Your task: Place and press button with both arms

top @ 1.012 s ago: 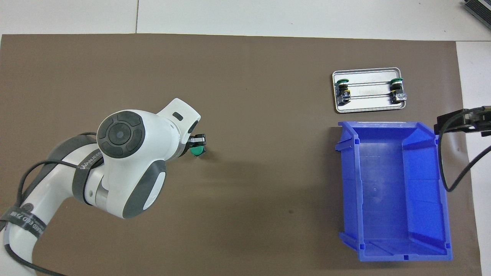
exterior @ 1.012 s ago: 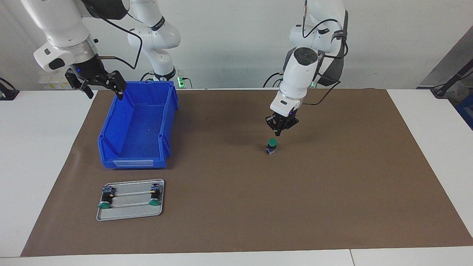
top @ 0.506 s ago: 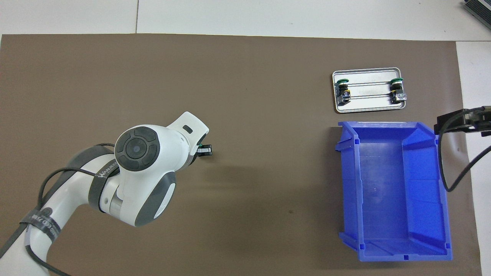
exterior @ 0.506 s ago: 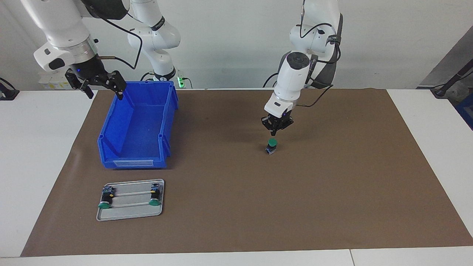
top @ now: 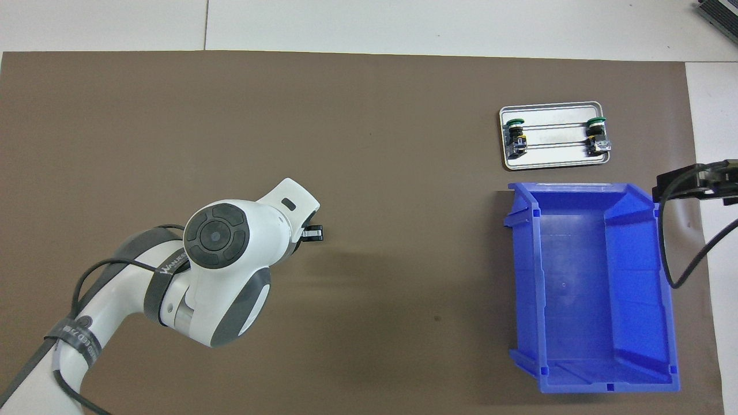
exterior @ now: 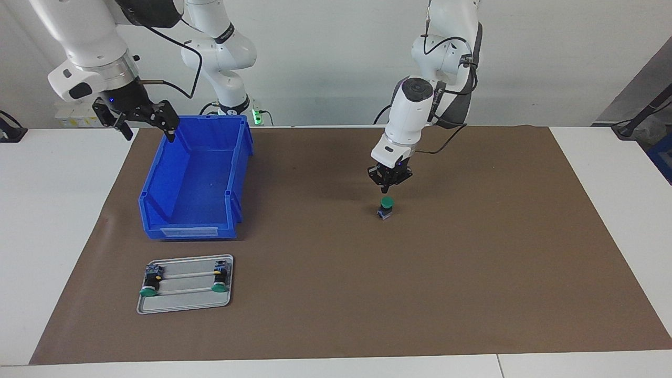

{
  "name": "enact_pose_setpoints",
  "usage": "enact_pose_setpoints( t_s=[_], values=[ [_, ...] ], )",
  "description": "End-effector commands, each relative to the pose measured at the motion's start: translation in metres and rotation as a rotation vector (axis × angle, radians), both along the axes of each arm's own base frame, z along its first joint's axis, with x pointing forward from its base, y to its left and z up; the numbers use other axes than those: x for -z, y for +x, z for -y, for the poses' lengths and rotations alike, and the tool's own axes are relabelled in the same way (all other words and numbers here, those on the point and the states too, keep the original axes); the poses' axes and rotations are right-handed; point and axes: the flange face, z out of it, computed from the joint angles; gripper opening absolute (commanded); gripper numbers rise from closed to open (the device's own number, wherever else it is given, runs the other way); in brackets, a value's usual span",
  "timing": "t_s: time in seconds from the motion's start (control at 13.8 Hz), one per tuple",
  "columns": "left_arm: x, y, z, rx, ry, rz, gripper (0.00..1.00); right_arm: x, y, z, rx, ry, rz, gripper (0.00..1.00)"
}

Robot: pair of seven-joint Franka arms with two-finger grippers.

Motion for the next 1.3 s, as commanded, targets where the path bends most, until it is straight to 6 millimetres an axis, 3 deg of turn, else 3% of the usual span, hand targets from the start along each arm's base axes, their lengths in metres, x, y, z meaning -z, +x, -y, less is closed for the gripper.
enact_pose_setpoints(
  t_s=[0.0, 0.36, 0.65, 1.01, 1.23],
  values=[
    [0.003, -0.006, -0.003, 0.001, 0.002, 0.031, 0.00, 0.000, -0.004, -0.001, 0.013, 0.012, -0.011, 1.00],
    [0.033, -0.012, 0.003, 0.012, 0.001, 0.036, 0.00, 0.000, -0.003, -0.001, 0.011, 0.012, -0.010, 1.00],
    [0.046, -0.015, 0.006, 0.019, 0.002, 0.034, 0.00, 0.000, -0.003, -0.001, 0.011, 0.012, -0.010, 1.00],
    [0.043, -0.014, 0.009, 0.019, 0.005, 0.028, 0.00, 0.000, -0.003, -0.001, 0.011, 0.012, -0.010, 1.00],
    [0.032, -0.023, 0.025, 0.047, 0.035, -0.022, 0.00, 0.000, -0.003, -0.001, 0.011, 0.012, -0.010, 1.00]
  ],
)
